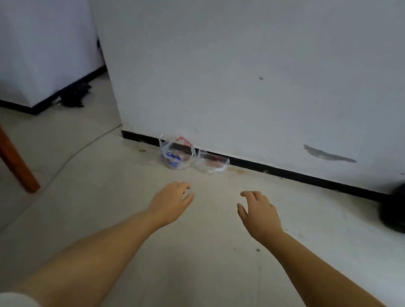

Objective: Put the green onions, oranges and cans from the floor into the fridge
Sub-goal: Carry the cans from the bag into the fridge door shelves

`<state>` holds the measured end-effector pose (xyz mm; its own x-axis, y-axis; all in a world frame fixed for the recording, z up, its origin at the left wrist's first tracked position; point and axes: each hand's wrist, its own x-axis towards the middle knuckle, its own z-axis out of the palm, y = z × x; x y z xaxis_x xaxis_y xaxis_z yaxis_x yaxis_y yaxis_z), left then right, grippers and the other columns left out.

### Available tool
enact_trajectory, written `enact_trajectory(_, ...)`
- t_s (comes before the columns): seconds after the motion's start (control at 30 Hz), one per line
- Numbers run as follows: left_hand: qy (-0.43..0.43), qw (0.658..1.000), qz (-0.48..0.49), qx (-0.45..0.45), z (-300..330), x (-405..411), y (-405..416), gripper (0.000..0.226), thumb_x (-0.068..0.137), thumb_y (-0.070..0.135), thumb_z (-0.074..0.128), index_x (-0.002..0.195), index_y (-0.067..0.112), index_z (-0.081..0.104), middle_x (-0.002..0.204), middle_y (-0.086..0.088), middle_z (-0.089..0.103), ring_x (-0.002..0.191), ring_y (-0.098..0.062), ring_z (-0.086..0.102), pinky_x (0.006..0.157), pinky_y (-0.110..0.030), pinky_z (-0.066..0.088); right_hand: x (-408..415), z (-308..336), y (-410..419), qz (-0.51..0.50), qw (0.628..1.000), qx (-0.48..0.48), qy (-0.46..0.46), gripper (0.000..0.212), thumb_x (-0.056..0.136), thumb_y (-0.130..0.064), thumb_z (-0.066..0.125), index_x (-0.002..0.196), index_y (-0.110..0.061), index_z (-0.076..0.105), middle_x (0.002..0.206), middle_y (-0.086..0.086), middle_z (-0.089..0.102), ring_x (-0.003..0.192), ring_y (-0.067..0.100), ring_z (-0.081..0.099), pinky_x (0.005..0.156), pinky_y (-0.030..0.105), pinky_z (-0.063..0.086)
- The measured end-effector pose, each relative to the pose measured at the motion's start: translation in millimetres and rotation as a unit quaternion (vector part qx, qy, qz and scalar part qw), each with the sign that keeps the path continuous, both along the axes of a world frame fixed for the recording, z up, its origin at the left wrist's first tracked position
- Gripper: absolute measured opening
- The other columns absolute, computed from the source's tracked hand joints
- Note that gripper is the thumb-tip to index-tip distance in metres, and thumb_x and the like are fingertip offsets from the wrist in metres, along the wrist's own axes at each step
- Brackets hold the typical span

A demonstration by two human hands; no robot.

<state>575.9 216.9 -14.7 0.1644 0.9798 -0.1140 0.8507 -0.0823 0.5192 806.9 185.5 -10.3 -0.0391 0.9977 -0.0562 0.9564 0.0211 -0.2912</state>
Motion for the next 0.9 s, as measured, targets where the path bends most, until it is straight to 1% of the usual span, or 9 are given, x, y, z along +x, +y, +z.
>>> enact_trajectory(0.13,-0.022,0.997,0.070,-0.028,-17.5,-18.4,49.7,0.031,0.095,0.032,0.044,0.111,0.010,0.059,0.113,-0.011,0.060,0.105,-0.027,0.055,0.091,-0.039,0.046,-13.5,-10.1,78.7,0.054,0.998,-0.014,-0.014,0.040,0.099,-0.034,0.039,0.135,-0.019,0.044,0.139,0.004,0.046,0.126,0.023,0.046,0.102,0.037,0.037)
enact_trajectory(0.27,-0.028,0.994,0.100,-0.045,-32.9,-38.9,93.3,0.033,0.096,0.031,0.044,0.115,0.010,0.059,0.115,-0.008,0.060,0.108,-0.024,0.055,0.094,-0.038,0.045,-36.2,-26.1,150.7,0.085,0.994,-0.055,-0.029,0.041,0.099,-0.034,0.038,0.136,-0.019,0.043,0.140,0.005,0.045,0.126,0.024,0.045,0.103,0.037,0.037)
enact_trajectory(0.43,-0.035,0.988,0.139,-0.057,-52.5,-83.3,176.9,0.029,0.095,0.027,0.045,0.112,0.008,0.059,0.110,-0.011,0.059,0.106,-0.027,0.055,0.092,-0.036,0.044,-84.7,-50.7,251.0,0.112,0.990,-0.079,-0.027,0.041,0.099,-0.035,0.038,0.136,-0.019,0.042,0.140,0.005,0.044,0.125,0.024,0.047,0.100,0.037,0.039)
enact_trajectory(0.53,-0.025,0.991,0.121,-0.058,-60.4,-113.7,245.6,0.030,0.097,0.025,0.042,0.117,0.008,0.058,0.116,-0.010,0.058,0.110,-0.026,0.053,0.094,-0.033,0.041,-123.1,-66.7,324.2,0.115,0.990,-0.082,-0.019,0.040,0.099,-0.035,0.038,0.135,-0.019,0.043,0.139,0.005,0.045,0.123,0.024,0.048,0.098,0.037,0.041)
enact_trajectory(0.6,-0.007,0.993,0.099,-0.070,-61.1,-134.0,295.1,0.031,0.098,0.024,0.041,0.120,0.007,0.057,0.121,-0.008,0.056,0.112,-0.024,0.052,0.094,-0.030,0.039,-147.6,-73.2,369.9,0.097,0.991,-0.092,-0.002,0.040,0.099,-0.035,0.039,0.135,-0.018,0.044,0.138,0.006,0.046,0.123,0.024,0.049,0.098,0.037,0.042)
enact_trajectory(0.7,0.002,0.993,0.081,-0.084,-57.7,-163.7,372.7,0.033,0.098,0.027,0.041,0.120,0.009,0.056,0.120,-0.009,0.057,0.112,-0.024,0.054,0.096,-0.034,0.043,-180.4,-77.5,432.9,0.065,0.992,-0.109,0.013,0.040,0.098,-0.035,0.040,0.134,-0.019,0.044,0.138,0.005,0.047,0.122,0.024,0.050,0.097,0.036,0.043)
enact_trajectory(0.8,0.006,0.994,0.056,-0.096,-53.1,-180.7,446.1,0.035,0.098,0.028,0.041,0.124,0.009,0.056,0.124,-0.009,0.056,0.114,-0.024,0.054,0.097,-0.036,0.044,-203.3,-77.0,485.9,0.040,0.991,-0.122,0.037,0.040,0.098,-0.035,0.041,0.134,-0.018,0.044,0.137,0.006,0.047,0.121,0.025,0.051,0.097,0.037,0.043)
enact_trajectory(0.9,0.002,0.993,0.006,-0.114,-56.3,-183.5,508.5,0.034,0.098,0.027,0.042,0.125,0.011,0.055,0.125,-0.010,0.056,0.112,-0.024,0.054,0.096,-0.038,0.046,-215.0,-89.1,537.4,0.014,0.989,-0.135,0.052,0.040,0.099,-0.035,0.040,0.135,-0.018,0.044,0.137,0.006,0.047,0.120,0.025,0.052,0.096,0.036,0.044)
